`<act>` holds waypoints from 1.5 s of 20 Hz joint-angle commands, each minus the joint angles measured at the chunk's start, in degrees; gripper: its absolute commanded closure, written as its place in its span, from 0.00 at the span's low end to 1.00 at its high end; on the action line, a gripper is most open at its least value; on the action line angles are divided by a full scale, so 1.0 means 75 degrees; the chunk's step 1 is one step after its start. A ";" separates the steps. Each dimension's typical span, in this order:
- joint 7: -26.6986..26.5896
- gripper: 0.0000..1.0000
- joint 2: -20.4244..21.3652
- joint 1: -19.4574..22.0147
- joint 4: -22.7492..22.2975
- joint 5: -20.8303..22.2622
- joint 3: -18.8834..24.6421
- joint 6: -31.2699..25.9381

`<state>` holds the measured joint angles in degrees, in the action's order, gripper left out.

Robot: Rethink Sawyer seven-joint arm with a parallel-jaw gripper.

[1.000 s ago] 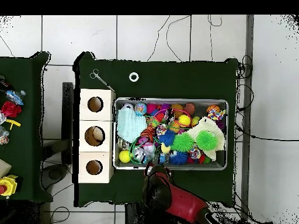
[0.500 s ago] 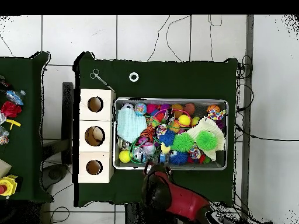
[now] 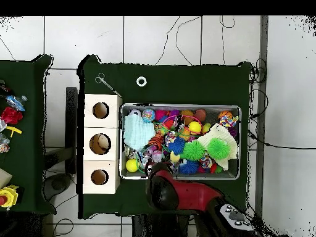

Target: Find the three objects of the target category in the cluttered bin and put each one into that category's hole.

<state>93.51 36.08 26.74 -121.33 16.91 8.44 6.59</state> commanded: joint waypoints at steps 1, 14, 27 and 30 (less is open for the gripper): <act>-0.0423 0.00 -0.0081 0.0171 0.1381 0.0895 0.1232 -0.0843; 0.0292 0.00 0.0485 0.1173 0.0737 0.0647 0.2083 -0.1531; 0.1005 0.00 0.1333 0.1867 -0.0098 -0.0338 0.3253 -0.2384; 0.1523 0.00 0.1285 0.1466 -0.0148 -0.0625 0.2871 -0.2092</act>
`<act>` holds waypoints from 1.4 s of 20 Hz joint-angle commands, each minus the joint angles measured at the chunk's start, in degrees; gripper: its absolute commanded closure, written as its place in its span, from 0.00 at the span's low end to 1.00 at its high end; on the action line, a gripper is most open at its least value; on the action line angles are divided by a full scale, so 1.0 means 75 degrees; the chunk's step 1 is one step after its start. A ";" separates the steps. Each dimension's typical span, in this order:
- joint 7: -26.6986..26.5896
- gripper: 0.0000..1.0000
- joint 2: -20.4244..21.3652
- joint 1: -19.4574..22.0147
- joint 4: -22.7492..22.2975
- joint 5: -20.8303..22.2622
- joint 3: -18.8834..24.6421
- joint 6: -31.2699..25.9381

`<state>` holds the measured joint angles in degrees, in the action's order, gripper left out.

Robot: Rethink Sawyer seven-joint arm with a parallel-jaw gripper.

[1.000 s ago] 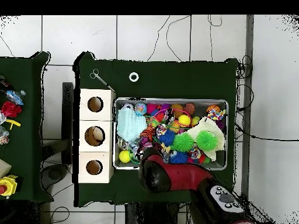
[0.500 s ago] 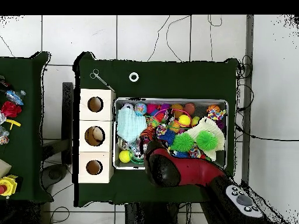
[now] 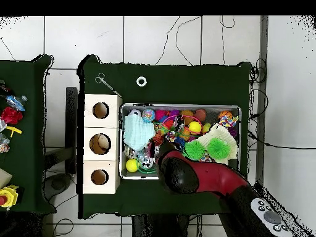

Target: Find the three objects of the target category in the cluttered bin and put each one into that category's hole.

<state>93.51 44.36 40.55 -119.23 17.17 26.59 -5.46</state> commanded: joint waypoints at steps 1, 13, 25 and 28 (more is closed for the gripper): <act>0.1611 0.00 0.0143 -0.0501 -0.0419 -0.0748 0.0323 -0.0446; 0.2242 0.00 -0.0243 -0.1486 -0.0835 -0.1893 -0.1191 -0.0148; 0.1385 0.00 -0.0214 -0.2106 -0.0399 -0.1938 -0.2248 -0.1134; 0.1394 0.00 -0.0358 -0.2160 -0.0359 -0.1941 -0.2279 -0.1007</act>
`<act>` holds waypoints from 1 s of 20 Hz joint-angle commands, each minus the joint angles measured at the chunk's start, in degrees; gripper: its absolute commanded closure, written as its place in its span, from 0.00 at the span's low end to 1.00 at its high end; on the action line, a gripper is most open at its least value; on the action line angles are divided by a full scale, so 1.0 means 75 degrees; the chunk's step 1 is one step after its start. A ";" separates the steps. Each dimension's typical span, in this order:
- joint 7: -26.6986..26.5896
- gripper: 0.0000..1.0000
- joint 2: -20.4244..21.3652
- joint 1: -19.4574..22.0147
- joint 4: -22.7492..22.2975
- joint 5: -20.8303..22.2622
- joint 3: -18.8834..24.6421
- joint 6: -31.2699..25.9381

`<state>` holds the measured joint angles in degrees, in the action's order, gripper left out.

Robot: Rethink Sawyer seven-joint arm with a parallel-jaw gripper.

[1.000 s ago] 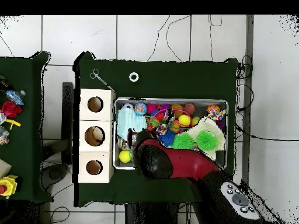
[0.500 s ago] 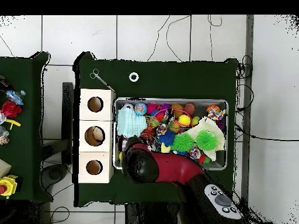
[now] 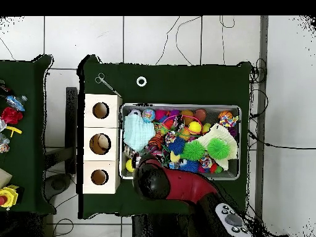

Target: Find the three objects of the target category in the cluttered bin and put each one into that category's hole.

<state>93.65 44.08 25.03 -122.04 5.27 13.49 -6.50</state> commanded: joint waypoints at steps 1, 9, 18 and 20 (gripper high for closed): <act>0.1388 0.00 -0.0363 -0.0111 0.0020 -0.0345 -0.0564 -0.0808; 0.1470 0.00 -0.0962 0.0044 0.0162 -0.0455 -0.0366 -0.0312; 0.1624 0.00 -0.1308 0.0591 -0.0083 -0.0490 0.0313 0.0331; 0.1780 0.00 -0.1360 0.0811 -0.0205 -0.0529 0.0572 0.0640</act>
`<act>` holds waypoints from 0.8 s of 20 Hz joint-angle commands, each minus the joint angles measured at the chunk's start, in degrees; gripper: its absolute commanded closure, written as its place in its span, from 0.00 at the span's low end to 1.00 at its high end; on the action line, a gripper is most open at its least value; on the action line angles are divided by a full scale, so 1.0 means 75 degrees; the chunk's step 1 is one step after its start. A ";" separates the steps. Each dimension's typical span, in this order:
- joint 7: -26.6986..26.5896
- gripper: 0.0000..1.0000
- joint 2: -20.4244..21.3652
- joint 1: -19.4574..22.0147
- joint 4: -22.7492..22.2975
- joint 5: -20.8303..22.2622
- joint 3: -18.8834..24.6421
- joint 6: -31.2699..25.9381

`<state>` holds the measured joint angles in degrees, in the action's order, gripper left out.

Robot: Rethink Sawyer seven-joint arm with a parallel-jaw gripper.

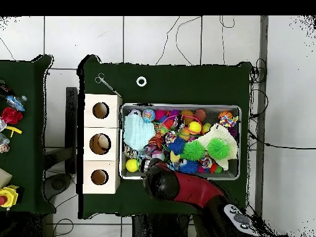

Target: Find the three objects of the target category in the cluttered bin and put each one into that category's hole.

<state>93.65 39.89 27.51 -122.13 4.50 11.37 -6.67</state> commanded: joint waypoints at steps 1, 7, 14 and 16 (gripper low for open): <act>0.1812 0.00 -0.0815 0.0520 -0.0208 -0.0434 0.0901 0.0716; 0.1795 0.00 -0.0844 0.0786 -0.0247 -0.0358 0.1215 0.0912; 0.1841 0.00 -0.1150 0.1512 -0.0396 -0.0294 0.2226 0.1174; 0.1841 0.00 -0.1238 0.1616 -0.0433 -0.0240 0.2364 0.1256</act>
<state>93.65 35.24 37.57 -123.00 4.46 20.92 -1.51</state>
